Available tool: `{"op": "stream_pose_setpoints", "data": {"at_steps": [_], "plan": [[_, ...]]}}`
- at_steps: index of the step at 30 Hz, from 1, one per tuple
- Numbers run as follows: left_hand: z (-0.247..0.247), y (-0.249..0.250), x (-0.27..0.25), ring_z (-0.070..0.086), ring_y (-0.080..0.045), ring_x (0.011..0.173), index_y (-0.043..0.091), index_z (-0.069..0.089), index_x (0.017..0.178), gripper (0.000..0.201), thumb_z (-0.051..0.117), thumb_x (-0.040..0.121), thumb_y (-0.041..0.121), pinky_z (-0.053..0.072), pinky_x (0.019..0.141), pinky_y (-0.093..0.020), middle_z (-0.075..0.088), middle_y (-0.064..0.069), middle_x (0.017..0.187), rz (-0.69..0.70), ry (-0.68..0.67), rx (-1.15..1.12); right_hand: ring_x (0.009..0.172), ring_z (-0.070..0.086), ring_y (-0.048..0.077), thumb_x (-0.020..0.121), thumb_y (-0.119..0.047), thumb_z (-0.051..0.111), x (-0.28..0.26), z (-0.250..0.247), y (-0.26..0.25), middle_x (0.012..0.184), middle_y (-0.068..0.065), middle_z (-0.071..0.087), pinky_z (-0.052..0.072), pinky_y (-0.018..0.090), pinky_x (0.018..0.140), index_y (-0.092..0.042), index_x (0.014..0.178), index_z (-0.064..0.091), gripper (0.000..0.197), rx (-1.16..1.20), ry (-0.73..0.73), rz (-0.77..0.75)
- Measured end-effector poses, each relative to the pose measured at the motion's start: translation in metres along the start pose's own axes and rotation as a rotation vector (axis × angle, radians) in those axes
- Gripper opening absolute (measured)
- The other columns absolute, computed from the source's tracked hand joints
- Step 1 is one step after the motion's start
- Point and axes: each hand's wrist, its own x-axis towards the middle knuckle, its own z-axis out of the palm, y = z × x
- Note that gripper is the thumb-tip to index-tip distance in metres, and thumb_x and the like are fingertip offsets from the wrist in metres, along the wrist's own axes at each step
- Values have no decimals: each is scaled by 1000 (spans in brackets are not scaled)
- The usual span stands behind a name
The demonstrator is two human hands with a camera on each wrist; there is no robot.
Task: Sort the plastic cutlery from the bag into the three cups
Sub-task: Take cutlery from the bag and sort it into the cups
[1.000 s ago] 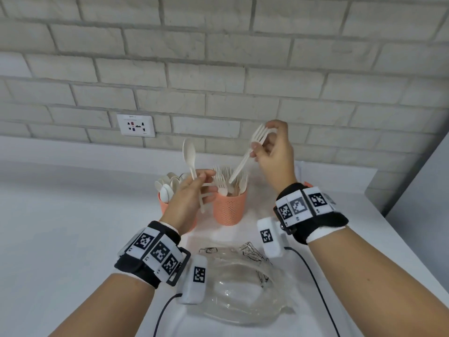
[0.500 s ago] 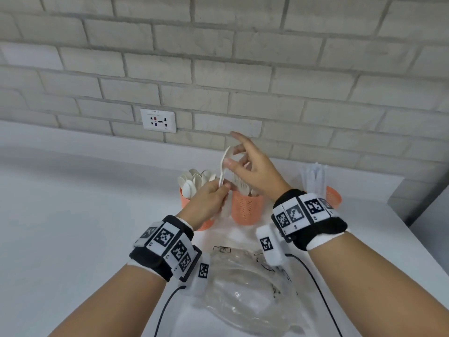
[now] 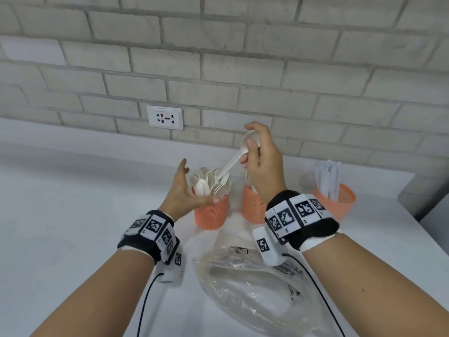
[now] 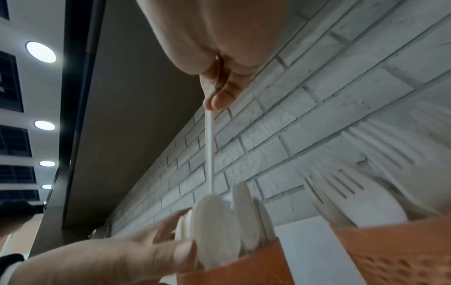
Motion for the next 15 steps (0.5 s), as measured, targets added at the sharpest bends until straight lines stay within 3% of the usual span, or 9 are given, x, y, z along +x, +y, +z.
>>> {"op": "stream_pose_setpoints", "data": {"at_steps": [2,3,6,7,9,10,12,15], "plan": [[11,-8,2,42,-12,124,21,-9,148,131,86,59,6,31,102,-24,34,-2,141,-18,-91,-41,68,60,18,94,-3,37,-3,12,3,77,-12,50,40,8,62,-11,121,52,32,-43,-53,1],[15,-11,4,46,-11,117,22,-9,148,131,86,58,7,33,101,-23,38,2,133,-21,-76,-42,77,59,16,93,-2,38,-5,16,5,84,-11,52,38,9,66,-11,122,53,33,-76,-100,4],[23,-17,7,52,-12,107,24,1,148,127,89,56,22,39,95,-25,45,7,121,-17,29,-38,104,52,22,94,-4,41,-8,25,13,96,-6,62,35,23,89,-12,124,56,35,-310,-306,-4],[24,-18,8,53,-12,104,24,3,147,123,88,58,25,40,92,-25,47,9,116,-12,52,-37,115,46,23,96,-10,41,-9,27,17,109,-3,64,33,32,97,-15,126,56,34,-451,-400,-23],[25,-20,9,54,-11,99,24,6,147,116,85,62,24,40,87,-23,48,14,106,0,63,-39,136,25,21,99,-25,35,-13,30,23,144,-2,43,21,42,109,-23,135,47,38,-688,-598,-38],[25,-21,10,55,-11,97,24,6,147,115,85,62,23,40,86,-23,49,13,107,7,64,-41,143,13,21,100,-31,31,-15,30,23,153,-4,29,13,44,113,-25,138,42,40,-751,-680,-23],[24,-23,11,57,-8,94,23,6,147,116,85,62,22,43,87,-24,52,8,112,0,55,-52,146,-2,20,100,-38,23,-16,29,20,158,-5,12,3,47,115,-26,142,35,45,-796,-780,33],[20,-23,12,55,-5,102,18,-3,148,124,86,61,20,41,93,-24,46,6,125,-38,2,-43,146,-3,22,100,-40,24,-12,22,6,158,2,9,2,46,116,-23,144,30,48,-794,-779,44]]}}
